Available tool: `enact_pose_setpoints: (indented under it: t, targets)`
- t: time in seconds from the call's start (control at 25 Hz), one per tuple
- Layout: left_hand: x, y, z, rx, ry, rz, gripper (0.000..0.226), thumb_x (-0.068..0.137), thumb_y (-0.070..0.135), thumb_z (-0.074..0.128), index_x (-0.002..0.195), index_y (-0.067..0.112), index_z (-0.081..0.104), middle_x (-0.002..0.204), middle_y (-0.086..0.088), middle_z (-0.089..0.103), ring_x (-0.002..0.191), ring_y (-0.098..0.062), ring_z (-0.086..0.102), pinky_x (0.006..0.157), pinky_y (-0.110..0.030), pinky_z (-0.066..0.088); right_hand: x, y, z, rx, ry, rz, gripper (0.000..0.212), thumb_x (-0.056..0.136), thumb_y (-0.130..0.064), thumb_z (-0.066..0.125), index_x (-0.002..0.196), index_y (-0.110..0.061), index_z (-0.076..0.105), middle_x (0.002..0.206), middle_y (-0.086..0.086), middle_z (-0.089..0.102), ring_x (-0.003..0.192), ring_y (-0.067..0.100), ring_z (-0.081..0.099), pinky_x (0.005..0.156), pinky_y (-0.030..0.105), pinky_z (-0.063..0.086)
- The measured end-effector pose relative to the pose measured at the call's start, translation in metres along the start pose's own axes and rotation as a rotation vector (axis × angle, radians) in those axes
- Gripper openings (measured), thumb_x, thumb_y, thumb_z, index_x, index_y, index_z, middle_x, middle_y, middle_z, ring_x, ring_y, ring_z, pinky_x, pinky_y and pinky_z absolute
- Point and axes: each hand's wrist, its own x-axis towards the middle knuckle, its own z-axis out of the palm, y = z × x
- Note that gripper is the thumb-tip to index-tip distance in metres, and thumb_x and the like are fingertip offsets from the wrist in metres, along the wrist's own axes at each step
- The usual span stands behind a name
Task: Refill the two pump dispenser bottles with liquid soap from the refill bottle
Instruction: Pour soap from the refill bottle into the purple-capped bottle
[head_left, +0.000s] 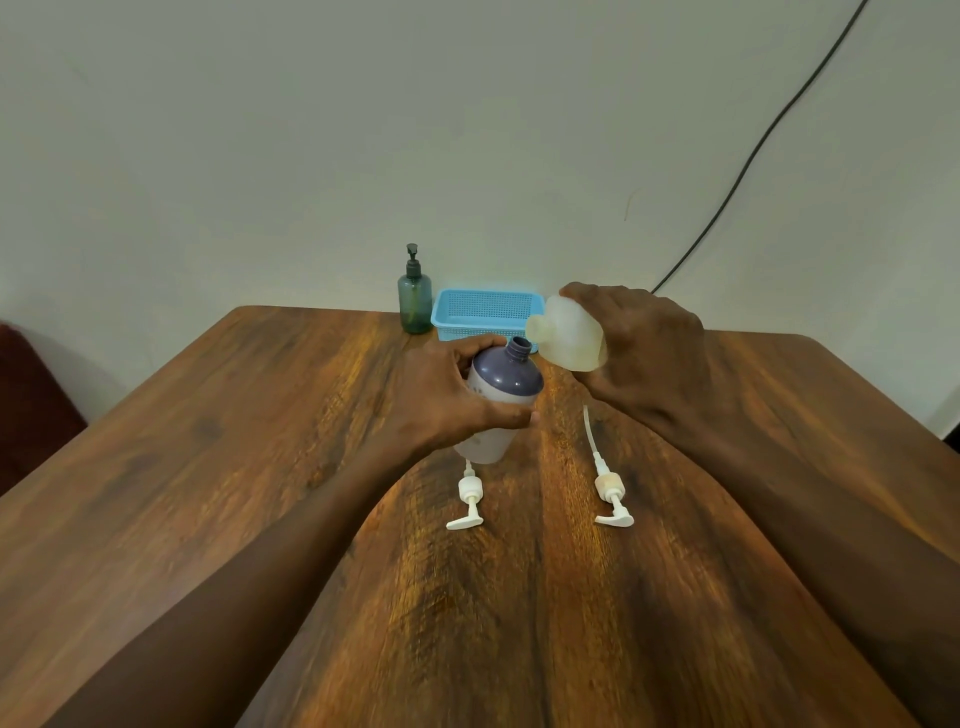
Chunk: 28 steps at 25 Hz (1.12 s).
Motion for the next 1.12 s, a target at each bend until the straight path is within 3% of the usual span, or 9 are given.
enact_pose_setpoints:
  t: [0.16,0.44,0.76,1.12]
  targets:
    - [0.0,-0.003,0.002,0.009,-0.01,0.013,0.079,0.058,0.045,0.097,0.128,0.027,0.067,0.115,0.022,0.062,0.097,0.019,0.054,0.079,0.002,0.044,0.0,0.0,0.001,-0.011,-0.006,-0.015,0.067,0.076,-0.037,0.085,0.133,-0.013,0.061,0.118,0.014,0.072,0.09,0.035,0.07,0.078,0.043,0.061]
    - [0.0,-0.006,0.004,0.009,-0.01,0.025,0.08,0.057,0.044,0.098,0.129,0.025,0.068,0.12,0.019,0.064,0.105,0.004,0.06,0.081,0.001,0.045,-0.001,-0.001,0.0,-0.019,-0.001,-0.014,0.069,0.074,-0.036,0.087,0.134,-0.013,0.061,0.119,0.014,0.072,0.089,0.035,0.071,0.079,0.044,0.06]
    - [-0.003,-0.011,0.004,0.009,-0.011,0.0,0.076,0.058,0.047,0.096,0.125,0.036,0.063,0.113,0.023,0.063,0.096,0.025,0.053,0.078,0.002,0.043,0.002,-0.002,-0.002,-0.037,-0.01,-0.017,0.066,0.078,-0.038,0.083,0.135,-0.015,0.059,0.119,0.012,0.072,0.09,0.033,0.07,0.078,0.043,0.06]
    - [-0.004,-0.014,0.005,-0.03,-0.015,0.002,0.075,0.058,0.041,0.098,0.124,0.034,0.064,0.114,0.022,0.064,0.098,0.021,0.055,0.078,0.001,0.044,0.002,-0.002,-0.001,-0.045,-0.011,-0.027,0.067,0.076,-0.037,0.085,0.133,-0.014,0.061,0.118,0.013,0.072,0.09,0.034,0.071,0.078,0.042,0.058]
